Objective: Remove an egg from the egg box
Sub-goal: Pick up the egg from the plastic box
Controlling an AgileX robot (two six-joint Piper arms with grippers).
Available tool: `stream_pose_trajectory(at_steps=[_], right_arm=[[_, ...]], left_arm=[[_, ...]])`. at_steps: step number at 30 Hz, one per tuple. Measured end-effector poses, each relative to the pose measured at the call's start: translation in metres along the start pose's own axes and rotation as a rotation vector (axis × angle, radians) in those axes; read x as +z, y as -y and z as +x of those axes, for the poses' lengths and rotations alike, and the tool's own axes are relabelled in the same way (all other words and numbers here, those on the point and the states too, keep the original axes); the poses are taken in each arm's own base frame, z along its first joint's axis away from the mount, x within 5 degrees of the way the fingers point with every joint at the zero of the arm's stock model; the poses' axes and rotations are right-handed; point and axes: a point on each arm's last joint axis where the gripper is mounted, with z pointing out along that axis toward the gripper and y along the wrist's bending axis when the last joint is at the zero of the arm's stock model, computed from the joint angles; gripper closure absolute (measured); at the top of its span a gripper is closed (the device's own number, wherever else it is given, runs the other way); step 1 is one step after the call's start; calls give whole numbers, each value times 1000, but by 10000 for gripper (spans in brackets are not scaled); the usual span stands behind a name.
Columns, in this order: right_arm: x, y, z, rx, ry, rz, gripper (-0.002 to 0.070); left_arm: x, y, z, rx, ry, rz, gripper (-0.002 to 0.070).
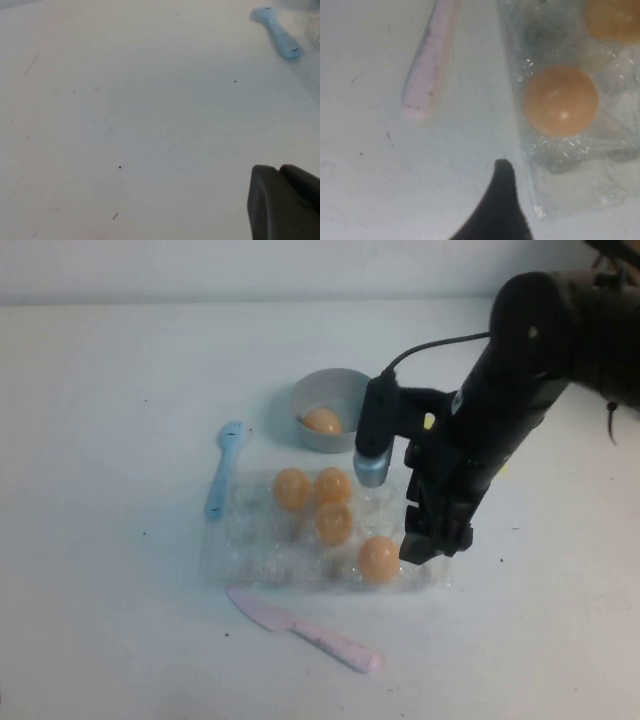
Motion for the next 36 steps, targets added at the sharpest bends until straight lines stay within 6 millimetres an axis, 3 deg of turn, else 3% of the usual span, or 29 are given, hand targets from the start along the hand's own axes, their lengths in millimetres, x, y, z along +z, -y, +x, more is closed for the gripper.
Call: stream_pose_trajectory(at_steps=[12,27,36], right_arm=[[41,0,-26,-172,-38,-11,124],[72,5,-29,-197,-56,-13,124],[81,7,-28,-197,-65,-15,140]], left_arm=[[0,0,0,0,0,0,678],[0,0,0,0,0,0,678],[0,0,0,0,0,0,678]])
